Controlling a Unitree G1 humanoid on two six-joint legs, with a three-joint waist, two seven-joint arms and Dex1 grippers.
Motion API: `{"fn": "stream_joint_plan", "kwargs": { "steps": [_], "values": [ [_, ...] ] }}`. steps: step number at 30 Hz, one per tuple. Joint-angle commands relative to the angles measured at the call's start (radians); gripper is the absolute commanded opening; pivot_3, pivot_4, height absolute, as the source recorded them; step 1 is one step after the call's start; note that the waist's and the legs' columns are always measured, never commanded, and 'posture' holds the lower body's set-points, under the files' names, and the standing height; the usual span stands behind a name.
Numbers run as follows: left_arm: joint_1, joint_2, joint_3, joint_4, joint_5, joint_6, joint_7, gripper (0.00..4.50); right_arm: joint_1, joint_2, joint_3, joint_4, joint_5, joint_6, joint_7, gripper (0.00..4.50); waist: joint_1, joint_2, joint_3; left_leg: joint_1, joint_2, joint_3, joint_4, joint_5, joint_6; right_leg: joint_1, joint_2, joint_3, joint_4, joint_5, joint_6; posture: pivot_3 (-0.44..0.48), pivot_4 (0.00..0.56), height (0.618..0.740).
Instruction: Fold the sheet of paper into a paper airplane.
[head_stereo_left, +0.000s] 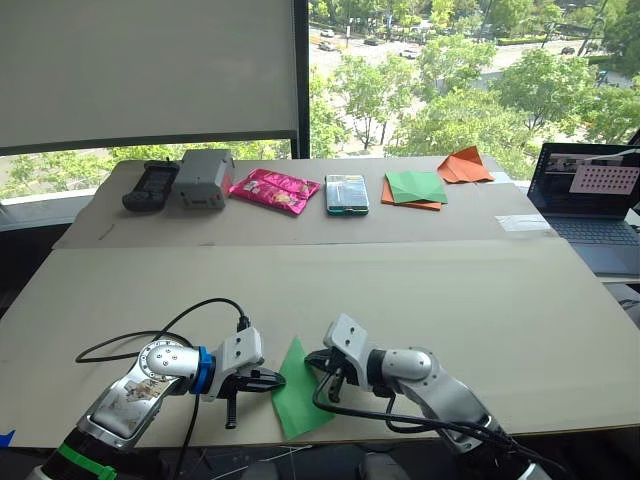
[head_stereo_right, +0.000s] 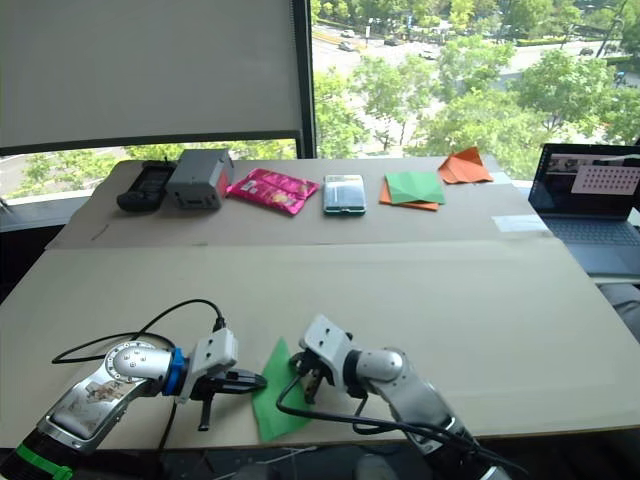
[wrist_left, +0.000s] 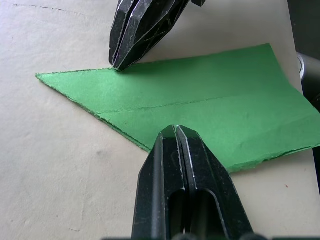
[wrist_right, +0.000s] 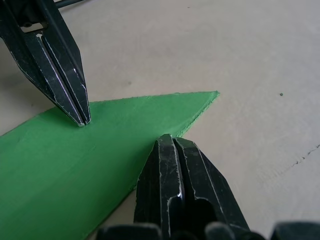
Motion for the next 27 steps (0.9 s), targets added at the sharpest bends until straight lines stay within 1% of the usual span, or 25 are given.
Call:
{"fn": "stream_joint_plan", "kwargs": {
  "steps": [1, 6, 10, 14, 16, 20, 27],
  "values": [
    [0.025, 0.021, -0.034, 0.047, 0.061, 0.029, 0.013, 0.05, 0.070, -0.065, 0.125, 0.052, -0.022, 0.116, 0.063, 0.00, 0.000, 0.000, 0.000, 0.000, 0.000, 0.000, 0.000, 0.000, 0.000, 0.000, 0.000, 0.000, 0.000, 0.000, 0.000, 0.000, 0.150, 0.740],
    [0.028, 0.022, -0.033, 0.045, 0.061, 0.030, 0.015, 0.05, 0.079, -0.118, 0.162, 0.009, -0.021, 0.126, 0.084, 0.00, 0.000, -0.001, -0.001, 0.000, 0.000, 0.000, 0.000, 0.000, -0.001, 0.000, 0.000, 0.000, 0.000, -0.001, 0.000, 0.000, 0.150, 0.740],
    [0.029, 0.019, -0.034, 0.044, 0.062, 0.031, 0.019, 0.05, 0.090, -0.184, 0.208, -0.043, -0.025, 0.091, 0.136, 0.00, 0.001, -0.001, -0.002, 0.000, 0.000, 0.000, 0.000, -0.001, 0.000, 0.000, 0.000, 0.000, -0.001, -0.001, 0.000, 0.000, 0.150, 0.740],
    [0.032, 0.017, -0.036, 0.042, 0.063, 0.032, 0.022, 0.05, 0.085, -0.204, 0.216, -0.061, -0.022, 0.083, 0.152, 0.00, 0.001, -0.001, -0.002, 0.001, 0.000, 0.000, 0.000, -0.002, 0.001, 0.000, 0.000, 0.000, -0.001, -0.002, 0.000, 0.000, 0.150, 0.740],
    [0.033, 0.015, -0.037, 0.041, 0.063, 0.033, 0.023, 0.05, 0.080, -0.195, 0.206, -0.044, -0.035, 0.077, 0.133, 0.00, 0.001, -0.001, -0.002, 0.001, 0.000, 0.000, 0.000, -0.002, 0.001, 0.000, 0.000, 0.000, -0.001, -0.002, 0.000, 0.000, 0.150, 0.740],
    [0.033, 0.015, -0.037, 0.040, 0.063, 0.033, 0.023, 0.05, 0.072, -0.149, 0.131, -0.030, -0.011, 0.058, 0.086, 0.00, 0.000, -0.002, -0.002, 0.002, 0.000, 0.000, 0.000, -0.003, -0.001, 0.000, 0.000, 0.000, -0.001, -0.002, 0.000, 0.000, 0.150, 0.740],
    [0.025, 0.013, -0.043, 0.048, 0.066, 0.027, 0.019, 0.05, 0.050, -0.138, -0.001, -0.114, 0.071, -0.030, 0.122, 0.00, 0.003, -0.003, 0.004, 0.002, 0.000, 0.000, 0.001, -0.004, -0.003, 0.000, 0.000, 0.000, -0.001, -0.002, 0.000, 0.000, 0.150, 0.740]
  ]
}}
